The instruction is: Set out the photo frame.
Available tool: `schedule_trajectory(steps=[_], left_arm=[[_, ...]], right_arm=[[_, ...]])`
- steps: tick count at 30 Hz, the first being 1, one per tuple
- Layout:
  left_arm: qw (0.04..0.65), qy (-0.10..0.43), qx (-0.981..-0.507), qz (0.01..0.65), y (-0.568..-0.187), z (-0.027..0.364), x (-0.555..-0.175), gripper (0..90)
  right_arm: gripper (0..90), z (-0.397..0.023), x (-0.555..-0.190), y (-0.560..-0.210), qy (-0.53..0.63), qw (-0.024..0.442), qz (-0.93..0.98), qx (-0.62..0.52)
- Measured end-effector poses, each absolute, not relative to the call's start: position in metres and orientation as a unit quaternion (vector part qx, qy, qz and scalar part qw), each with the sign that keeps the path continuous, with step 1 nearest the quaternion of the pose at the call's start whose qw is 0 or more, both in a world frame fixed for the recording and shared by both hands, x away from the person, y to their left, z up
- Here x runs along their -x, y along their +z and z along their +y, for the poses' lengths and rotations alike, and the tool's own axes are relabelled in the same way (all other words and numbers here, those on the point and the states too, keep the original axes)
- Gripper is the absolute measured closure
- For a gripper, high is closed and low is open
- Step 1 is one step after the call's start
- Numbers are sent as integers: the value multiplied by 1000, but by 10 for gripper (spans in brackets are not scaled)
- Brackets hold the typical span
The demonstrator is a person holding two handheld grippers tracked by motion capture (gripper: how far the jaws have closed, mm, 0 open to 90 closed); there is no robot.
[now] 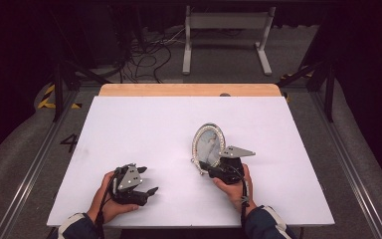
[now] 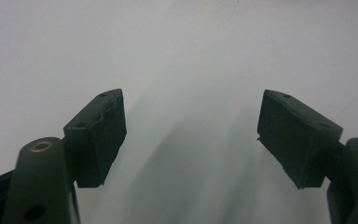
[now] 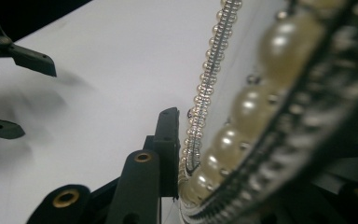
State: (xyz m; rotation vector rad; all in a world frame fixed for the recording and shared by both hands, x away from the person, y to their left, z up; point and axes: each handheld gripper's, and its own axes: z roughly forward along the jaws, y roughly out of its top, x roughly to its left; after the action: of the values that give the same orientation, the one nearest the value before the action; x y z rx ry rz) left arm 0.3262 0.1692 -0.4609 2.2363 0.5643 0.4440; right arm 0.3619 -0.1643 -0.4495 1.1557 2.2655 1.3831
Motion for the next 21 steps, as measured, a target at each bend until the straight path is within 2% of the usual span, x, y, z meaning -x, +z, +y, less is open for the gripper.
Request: schedule_trajectory(steps=[21], left_arm=[[384, 173, -880, 220, -461, 168, -326, 240]], right_arm=[[771, -180, -367, -444, 464, 68, 804, -366]])
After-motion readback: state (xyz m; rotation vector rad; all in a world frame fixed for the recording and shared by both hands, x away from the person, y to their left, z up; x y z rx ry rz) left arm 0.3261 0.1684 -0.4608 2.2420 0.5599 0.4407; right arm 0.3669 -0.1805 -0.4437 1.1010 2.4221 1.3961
